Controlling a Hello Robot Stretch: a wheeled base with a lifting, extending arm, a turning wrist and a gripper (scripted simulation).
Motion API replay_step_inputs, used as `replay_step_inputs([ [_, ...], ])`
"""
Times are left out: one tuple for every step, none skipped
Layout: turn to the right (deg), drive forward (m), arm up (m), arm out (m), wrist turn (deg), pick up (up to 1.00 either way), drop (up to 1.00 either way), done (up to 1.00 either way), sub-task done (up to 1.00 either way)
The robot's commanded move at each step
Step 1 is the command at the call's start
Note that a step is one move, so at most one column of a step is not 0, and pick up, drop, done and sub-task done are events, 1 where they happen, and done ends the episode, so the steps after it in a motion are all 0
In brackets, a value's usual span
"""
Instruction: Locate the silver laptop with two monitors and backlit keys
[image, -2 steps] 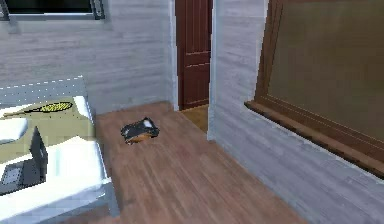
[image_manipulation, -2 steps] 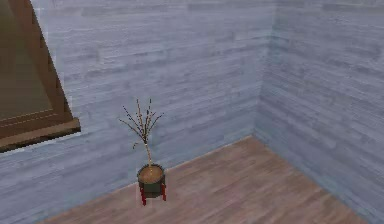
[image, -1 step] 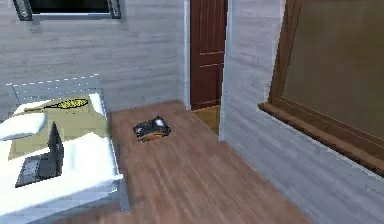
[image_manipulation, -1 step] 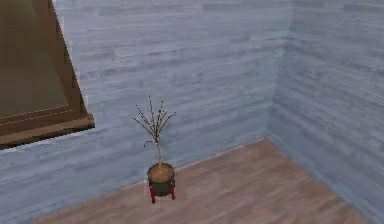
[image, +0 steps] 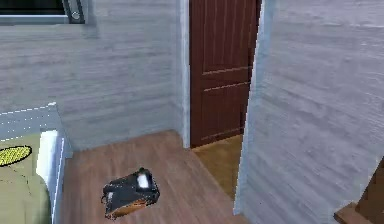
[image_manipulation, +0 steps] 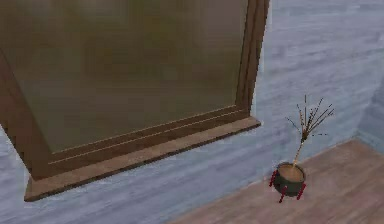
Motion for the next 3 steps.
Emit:
replay_step_inputs([
  [0.0, 1.0, 0.0, 0.0, 0.0, 0.0, 0.0, 0.0, 0.0],
  [-15.0, 0.0, 0.0, 0.0, 0.0, 0.0, 0.0, 0.0, 0.0],
  [0.0, 0.15, 0.0, 0.0, 0.0, 0.0, 0.0, 0.0, 0.0],
])
